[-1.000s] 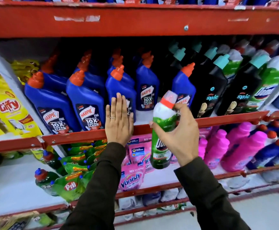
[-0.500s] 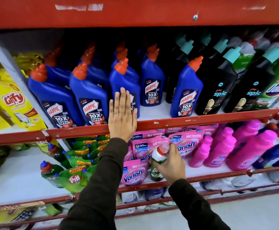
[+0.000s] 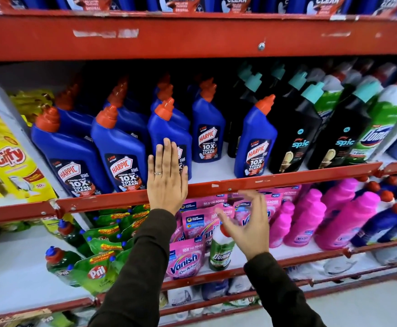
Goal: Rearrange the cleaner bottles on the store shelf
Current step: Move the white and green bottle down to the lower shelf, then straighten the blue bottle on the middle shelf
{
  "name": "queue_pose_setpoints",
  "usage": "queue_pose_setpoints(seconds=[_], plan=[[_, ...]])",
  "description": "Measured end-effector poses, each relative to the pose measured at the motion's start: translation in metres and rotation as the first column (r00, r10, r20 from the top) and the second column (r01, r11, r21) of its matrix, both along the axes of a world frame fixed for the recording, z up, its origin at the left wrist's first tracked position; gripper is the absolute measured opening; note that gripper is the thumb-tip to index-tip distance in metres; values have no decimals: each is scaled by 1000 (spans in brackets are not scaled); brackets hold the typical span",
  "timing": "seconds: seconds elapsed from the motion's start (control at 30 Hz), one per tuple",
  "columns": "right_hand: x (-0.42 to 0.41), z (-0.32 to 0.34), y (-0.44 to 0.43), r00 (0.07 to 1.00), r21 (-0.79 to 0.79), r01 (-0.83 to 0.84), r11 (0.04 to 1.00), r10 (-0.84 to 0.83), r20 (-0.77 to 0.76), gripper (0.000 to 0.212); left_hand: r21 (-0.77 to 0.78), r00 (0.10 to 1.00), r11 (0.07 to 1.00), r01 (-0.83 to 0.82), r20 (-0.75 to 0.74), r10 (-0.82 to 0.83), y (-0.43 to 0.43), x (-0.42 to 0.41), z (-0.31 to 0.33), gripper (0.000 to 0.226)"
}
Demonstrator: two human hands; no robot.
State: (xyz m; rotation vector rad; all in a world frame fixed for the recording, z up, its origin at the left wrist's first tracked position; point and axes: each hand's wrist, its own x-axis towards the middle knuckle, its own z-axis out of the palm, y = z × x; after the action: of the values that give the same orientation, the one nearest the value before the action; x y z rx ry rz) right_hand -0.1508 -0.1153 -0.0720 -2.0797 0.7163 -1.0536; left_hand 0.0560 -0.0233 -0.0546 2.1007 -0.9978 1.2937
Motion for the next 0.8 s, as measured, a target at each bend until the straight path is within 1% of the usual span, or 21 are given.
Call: queue_pose_setpoints(seconds=[0.07, 0.13, 0.17, 0.23, 0.3, 0.43, 0.53, 0.67, 0.8], plan=[[10, 31, -10, 983, -67, 83, 994, -71, 172, 56, -3, 1000, 1000, -3, 0, 3, 0, 0, 0, 77], [20, 65, -25, 947, -96, 175, 980, -141, 290, 61, -3, 1000, 1000, 4, 4, -4, 1, 0, 0, 77], [25, 80, -33, 929, -116, 218, 969, -169, 329, 65, -5, 1000, 1000, 7, 8, -7, 1, 0, 0, 77], [31, 103, -49, 910, -163, 284, 945, -212, 356, 71, -7, 1000, 1000, 11, 7, -11, 1, -1, 1, 77], [36, 117, -63, 913, -171, 290, 942, -219, 344, 74, -12, 1000, 1000, 15, 14, -15, 1, -1, 1, 77], [45, 126, -73, 953, -151, 211, 966, -169, 251, 78, -13, 1000, 1000, 19, 10, -19, 1, -1, 1, 78], [47, 127, -75, 955, -138, 210, 968, -173, 241, 80, -9, 1000, 1000, 17, 13, -17, 1, 0, 1, 78], [47, 130, -76, 965, -147, 214, 966, -187, 181, 71, -9, 1000, 1000, 21, 19, -21, 1, 0, 0, 78], [49, 140, -71, 971, -199, 231, 952, -211, 115, 62, -12, 999, 1000, 22, 23, -22, 1, 0, 0, 78]])
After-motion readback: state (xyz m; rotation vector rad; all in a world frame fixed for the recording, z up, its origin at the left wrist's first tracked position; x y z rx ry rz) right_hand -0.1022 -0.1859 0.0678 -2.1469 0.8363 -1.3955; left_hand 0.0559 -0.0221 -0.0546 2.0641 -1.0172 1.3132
